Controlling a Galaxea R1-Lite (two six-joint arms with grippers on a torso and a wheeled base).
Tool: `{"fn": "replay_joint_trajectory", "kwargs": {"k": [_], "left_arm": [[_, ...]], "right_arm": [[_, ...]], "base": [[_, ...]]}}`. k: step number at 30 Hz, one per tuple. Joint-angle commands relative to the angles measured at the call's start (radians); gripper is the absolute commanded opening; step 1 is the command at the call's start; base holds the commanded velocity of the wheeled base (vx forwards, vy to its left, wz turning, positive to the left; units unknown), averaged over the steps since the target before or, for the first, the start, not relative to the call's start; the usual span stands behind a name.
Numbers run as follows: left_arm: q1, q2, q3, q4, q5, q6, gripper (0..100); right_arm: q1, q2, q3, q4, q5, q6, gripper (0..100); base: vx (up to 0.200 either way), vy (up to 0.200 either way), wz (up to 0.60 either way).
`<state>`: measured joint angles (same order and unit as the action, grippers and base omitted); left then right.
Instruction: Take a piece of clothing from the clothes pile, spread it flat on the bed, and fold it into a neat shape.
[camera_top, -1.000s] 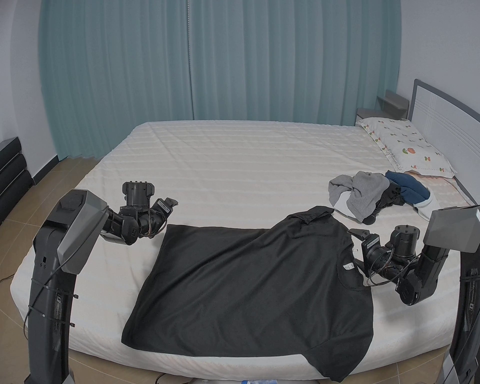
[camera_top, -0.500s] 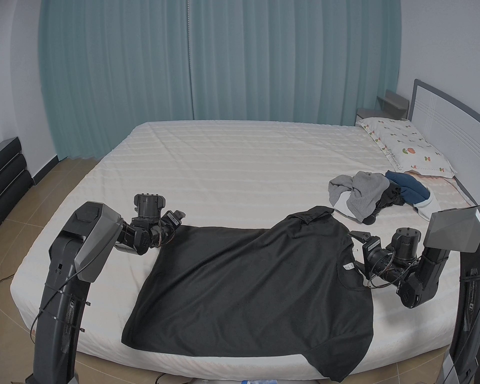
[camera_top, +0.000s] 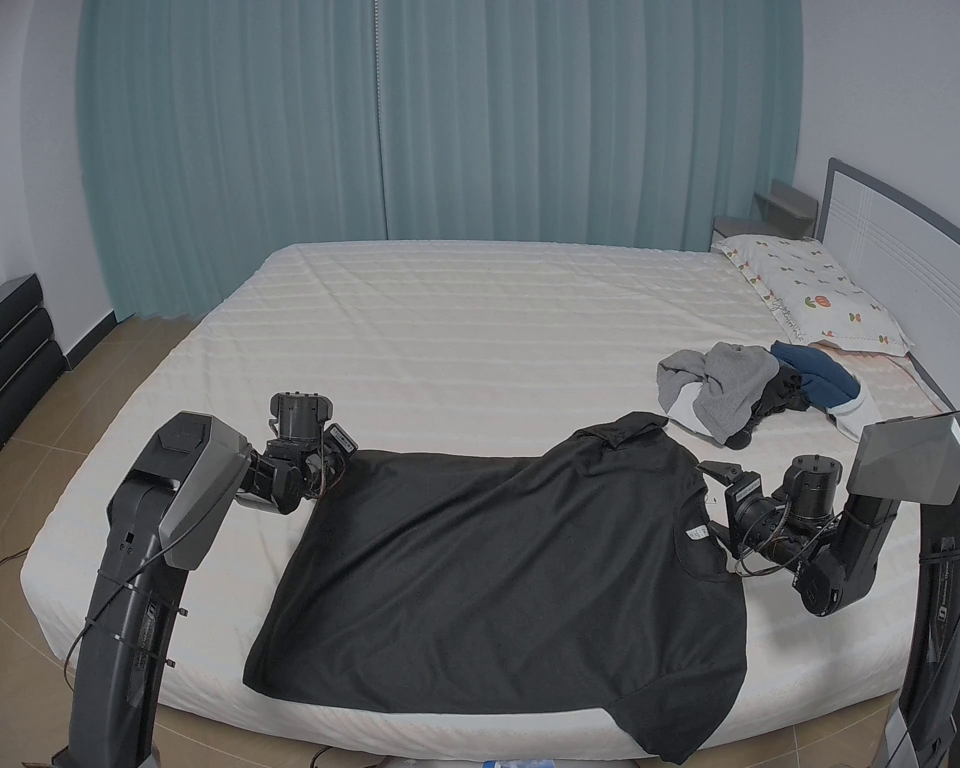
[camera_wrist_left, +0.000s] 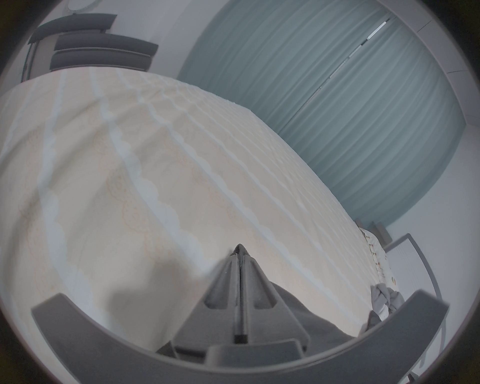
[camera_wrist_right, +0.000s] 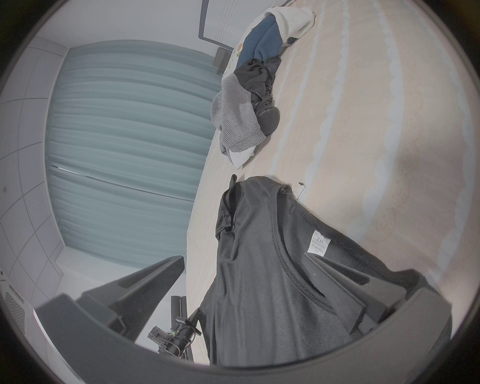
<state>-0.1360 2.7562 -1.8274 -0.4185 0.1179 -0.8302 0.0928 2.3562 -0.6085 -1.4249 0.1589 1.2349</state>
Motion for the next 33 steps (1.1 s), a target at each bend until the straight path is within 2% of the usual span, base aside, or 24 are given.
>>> {"fn": "replay_joint_trajectory", "kwargs": {"k": [1, 12, 33], "left_arm": [[0.004, 0.014, -0.030, -0.017, 0.043, -0.003, 0], [0.029, 0.028, -0.052, -0.043, 0.112, -0.003, 0], [0.082, 0.033, -0.082, -0.029, 0.117, -0.004, 0]], "right_arm": [[0.001, 0.003, 0.000, 0.000, 0.001, -0.002, 100], [0.001, 0.005, 0.000, 0.000, 0.001, -0.002, 100], [0.001, 0.005, 0.000, 0.000, 0.001, -0.002, 100]], "base": [[0.000, 0.000, 0.00], [0.000, 0.000, 0.00], [0.000, 0.000, 0.00]]}}
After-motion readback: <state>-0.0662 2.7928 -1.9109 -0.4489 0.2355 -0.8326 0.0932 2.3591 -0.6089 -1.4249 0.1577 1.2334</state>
